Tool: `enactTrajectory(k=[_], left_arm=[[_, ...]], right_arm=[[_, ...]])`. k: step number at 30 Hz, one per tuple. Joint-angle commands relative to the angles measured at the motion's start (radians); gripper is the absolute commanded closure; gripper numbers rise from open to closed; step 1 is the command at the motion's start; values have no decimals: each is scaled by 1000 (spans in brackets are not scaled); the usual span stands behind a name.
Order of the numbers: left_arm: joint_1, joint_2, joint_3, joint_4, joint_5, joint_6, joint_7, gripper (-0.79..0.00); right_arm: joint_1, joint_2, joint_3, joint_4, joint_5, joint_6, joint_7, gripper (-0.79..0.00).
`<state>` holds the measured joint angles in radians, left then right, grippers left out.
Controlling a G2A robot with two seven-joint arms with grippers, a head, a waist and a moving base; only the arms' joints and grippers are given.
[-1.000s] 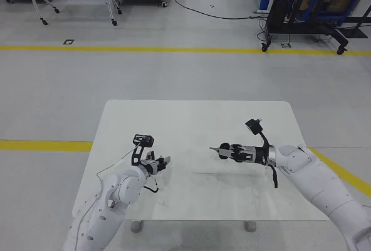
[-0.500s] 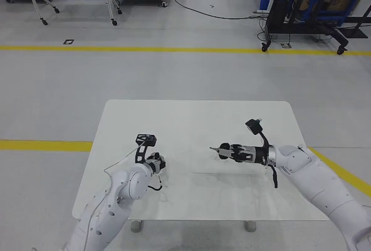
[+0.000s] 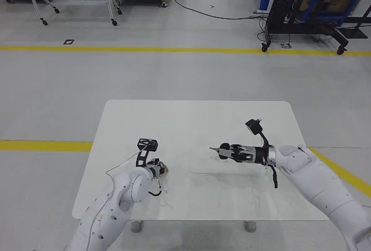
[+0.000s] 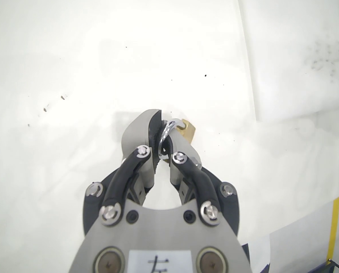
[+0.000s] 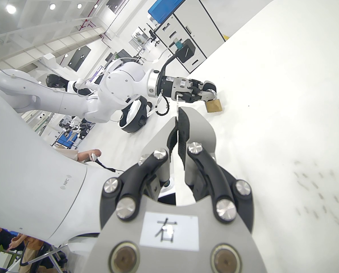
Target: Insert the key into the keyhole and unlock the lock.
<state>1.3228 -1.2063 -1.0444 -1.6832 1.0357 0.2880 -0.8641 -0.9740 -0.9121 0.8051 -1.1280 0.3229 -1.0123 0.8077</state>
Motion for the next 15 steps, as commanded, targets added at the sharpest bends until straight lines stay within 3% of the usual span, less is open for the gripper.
enactTrajectory(k=[1,5,10,15], left_arm=[[13,0,-8,-16,-12,-23,45,0],[61,2,-45,-65,-154,-200,207,0],[106,8,-114,-45,-371,-487,382,0],[108,9,-120,-39,-381,-506,386,0]], right_arm=[[0,0,0,0,0,0,0,0],[0,0,0,0,0,0,0,0],[0,0,0,0,0,0,0,0],[0,0,0,0,0,0,0,0]])
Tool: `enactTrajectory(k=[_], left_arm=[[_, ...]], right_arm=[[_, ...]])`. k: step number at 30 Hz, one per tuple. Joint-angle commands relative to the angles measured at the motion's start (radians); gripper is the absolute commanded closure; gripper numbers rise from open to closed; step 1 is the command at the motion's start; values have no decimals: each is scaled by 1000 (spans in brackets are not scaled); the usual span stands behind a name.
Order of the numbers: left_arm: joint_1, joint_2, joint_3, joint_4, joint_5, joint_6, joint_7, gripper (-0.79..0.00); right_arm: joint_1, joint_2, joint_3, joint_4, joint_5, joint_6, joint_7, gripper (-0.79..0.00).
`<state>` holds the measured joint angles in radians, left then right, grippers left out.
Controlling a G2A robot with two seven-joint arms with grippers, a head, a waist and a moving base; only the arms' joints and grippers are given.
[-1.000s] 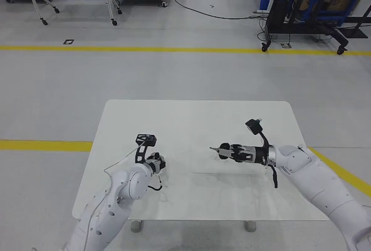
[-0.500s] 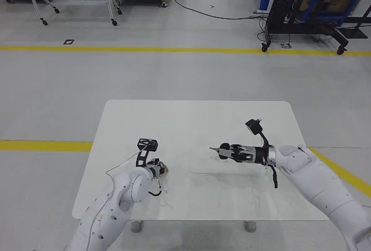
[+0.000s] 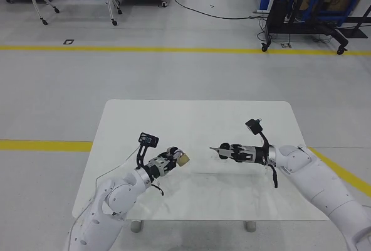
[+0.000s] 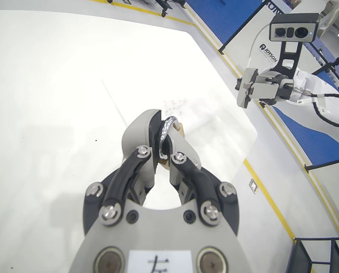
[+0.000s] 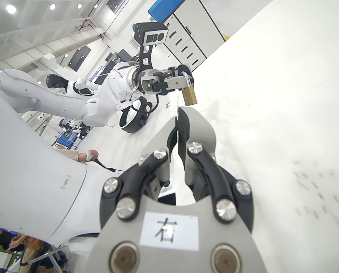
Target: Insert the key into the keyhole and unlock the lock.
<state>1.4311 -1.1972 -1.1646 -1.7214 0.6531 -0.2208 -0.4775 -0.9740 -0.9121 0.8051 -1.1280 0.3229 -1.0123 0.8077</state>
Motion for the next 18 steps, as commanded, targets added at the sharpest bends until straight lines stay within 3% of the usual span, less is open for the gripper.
enactTrajectory(k=[1,3,7,13,16,18], left_arm=[[0,0,1,-1,1,3,-1,0],[1,-1,2,-3,-7,-2,3,0],[-36,-15,29,80,-288,-62,-31,0],[-231,-48,73,300,-803,29,-282,0],[-320,-59,87,405,-860,62,-309,0],[-360,-65,93,457,-855,21,-291,0]], right_arm=[[0,0,0,0,0,0,0,0],[0,0,0,0,0,0,0,0],[-10,-5,-1,-28,7,35,-36,0],[-5,-30,-15,-62,22,141,-128,0],[-3,-42,-18,-64,25,162,-165,0],[-2,-46,-21,-68,19,168,-165,0]])
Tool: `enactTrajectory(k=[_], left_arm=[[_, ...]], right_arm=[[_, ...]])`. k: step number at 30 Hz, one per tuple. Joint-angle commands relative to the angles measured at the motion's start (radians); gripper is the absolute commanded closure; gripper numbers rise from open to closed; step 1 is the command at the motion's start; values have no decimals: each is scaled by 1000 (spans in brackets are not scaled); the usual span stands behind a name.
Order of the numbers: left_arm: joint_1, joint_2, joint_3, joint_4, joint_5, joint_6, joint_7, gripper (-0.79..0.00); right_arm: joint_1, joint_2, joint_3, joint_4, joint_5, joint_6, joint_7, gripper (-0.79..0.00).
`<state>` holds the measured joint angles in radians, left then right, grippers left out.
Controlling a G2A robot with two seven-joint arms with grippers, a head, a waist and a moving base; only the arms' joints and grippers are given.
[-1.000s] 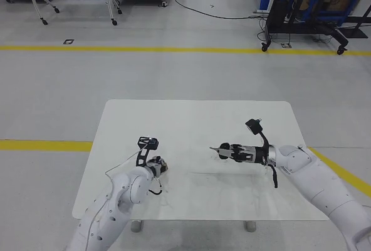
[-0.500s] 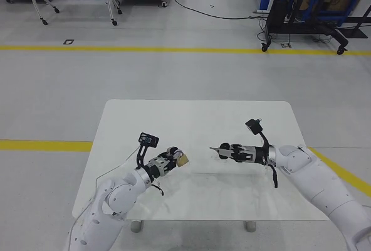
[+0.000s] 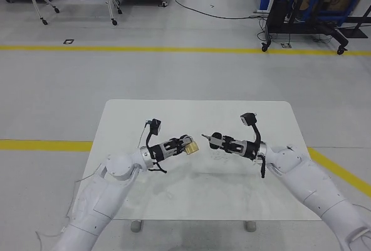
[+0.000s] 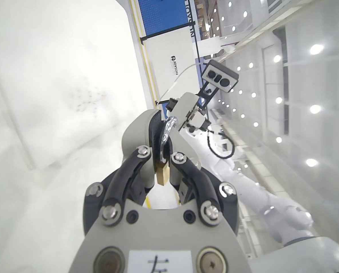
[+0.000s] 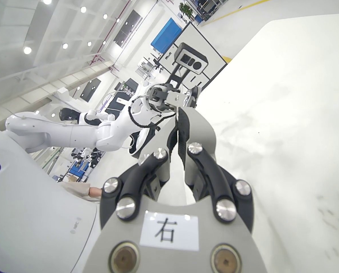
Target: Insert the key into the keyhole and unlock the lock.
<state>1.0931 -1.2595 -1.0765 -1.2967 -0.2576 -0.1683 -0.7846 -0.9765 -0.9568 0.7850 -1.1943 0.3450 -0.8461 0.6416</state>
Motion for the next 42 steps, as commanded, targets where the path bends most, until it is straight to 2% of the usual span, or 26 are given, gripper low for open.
enactTrajectory(k=[1,8,10,11,14,20,23,28,38,42], left_arm=[[-25,-3,8,37,64,-41,17,0],[-25,-3,8,37,64,-41,17,0],[-14,-5,8,40,58,2,56,0],[-4,-9,4,30,12,33,87,0],[3,-18,-14,30,-171,74,70,0],[-89,-44,7,121,-317,232,131,0],[-140,-59,36,179,-332,271,155,0],[-198,-75,71,280,-322,282,145,0],[-262,-103,134,358,-284,292,144,0],[-272,-113,151,373,-269,269,151,0]], right_arm=[[0,-1,-1,-1,-3,2,2,0],[0,-1,-1,-1,-3,2,2,0],[0,-1,-1,-1,-3,2,2,0],[-2,-2,0,-7,-8,15,-6,0],[-5,-8,5,-37,-29,97,-49,0],[-45,-14,23,-79,-19,207,-112,0],[-71,-11,28,-101,17,307,-67,0],[-71,-11,28,-101,17,307,-67,0],[-74,-12,27,-103,20,311,-68,0],[-108,-23,23,-140,236,411,6,0]])
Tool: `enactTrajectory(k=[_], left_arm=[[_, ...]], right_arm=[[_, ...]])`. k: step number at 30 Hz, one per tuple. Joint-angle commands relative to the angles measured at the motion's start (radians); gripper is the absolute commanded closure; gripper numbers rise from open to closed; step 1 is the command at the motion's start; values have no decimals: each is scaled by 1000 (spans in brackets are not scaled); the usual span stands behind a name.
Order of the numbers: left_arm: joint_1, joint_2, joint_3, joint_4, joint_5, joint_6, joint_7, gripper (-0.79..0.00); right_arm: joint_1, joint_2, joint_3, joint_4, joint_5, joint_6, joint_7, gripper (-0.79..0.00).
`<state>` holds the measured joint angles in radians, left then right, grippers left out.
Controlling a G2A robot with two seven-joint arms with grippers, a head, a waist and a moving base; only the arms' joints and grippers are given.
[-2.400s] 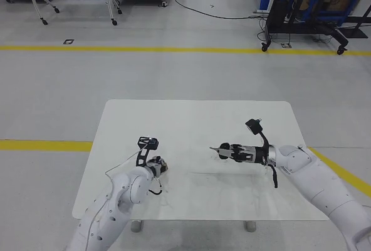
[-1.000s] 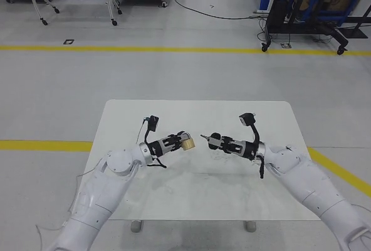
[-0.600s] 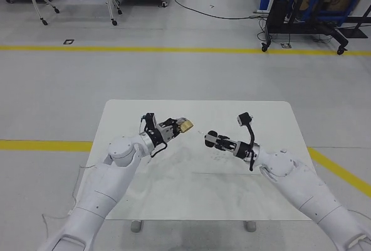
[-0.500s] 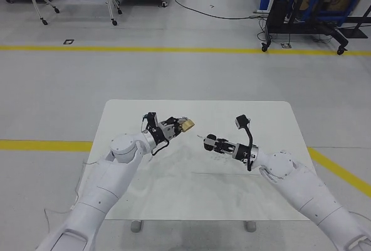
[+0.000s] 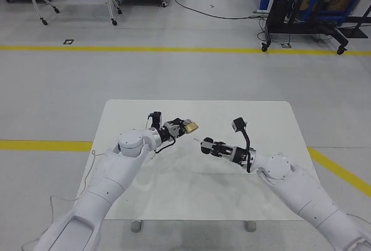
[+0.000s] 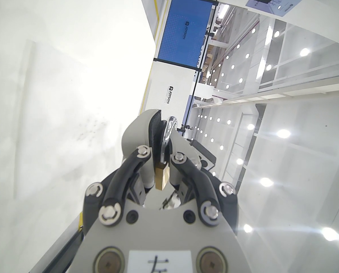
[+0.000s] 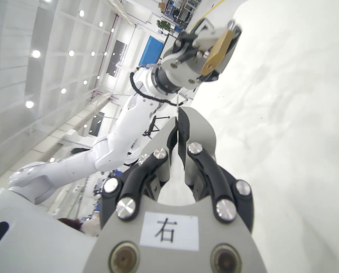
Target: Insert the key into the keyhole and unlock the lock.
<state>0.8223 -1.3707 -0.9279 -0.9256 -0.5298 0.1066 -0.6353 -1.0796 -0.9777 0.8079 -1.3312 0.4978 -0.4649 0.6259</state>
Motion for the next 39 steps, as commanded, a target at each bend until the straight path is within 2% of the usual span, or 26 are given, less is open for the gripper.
enactTrajectory(k=[1,5,17,28,39], left_arm=[[-3,-3,5,6,6,-11,1,0],[-9,-10,12,15,15,-21,-3,0],[-22,-21,20,42,28,-29,-56,0],[-23,-27,9,50,29,-41,-57,0],[-12,-29,-11,39,43,-66,-29,0]], right_arm=[[-6,-6,2,-4,149,56,56,0],[-2,-19,12,30,243,85,79,0],[-18,-46,23,19,145,185,-127,0],[-23,-62,47,31,116,227,-136,0],[-45,-74,79,22,88,209,-132,0]])
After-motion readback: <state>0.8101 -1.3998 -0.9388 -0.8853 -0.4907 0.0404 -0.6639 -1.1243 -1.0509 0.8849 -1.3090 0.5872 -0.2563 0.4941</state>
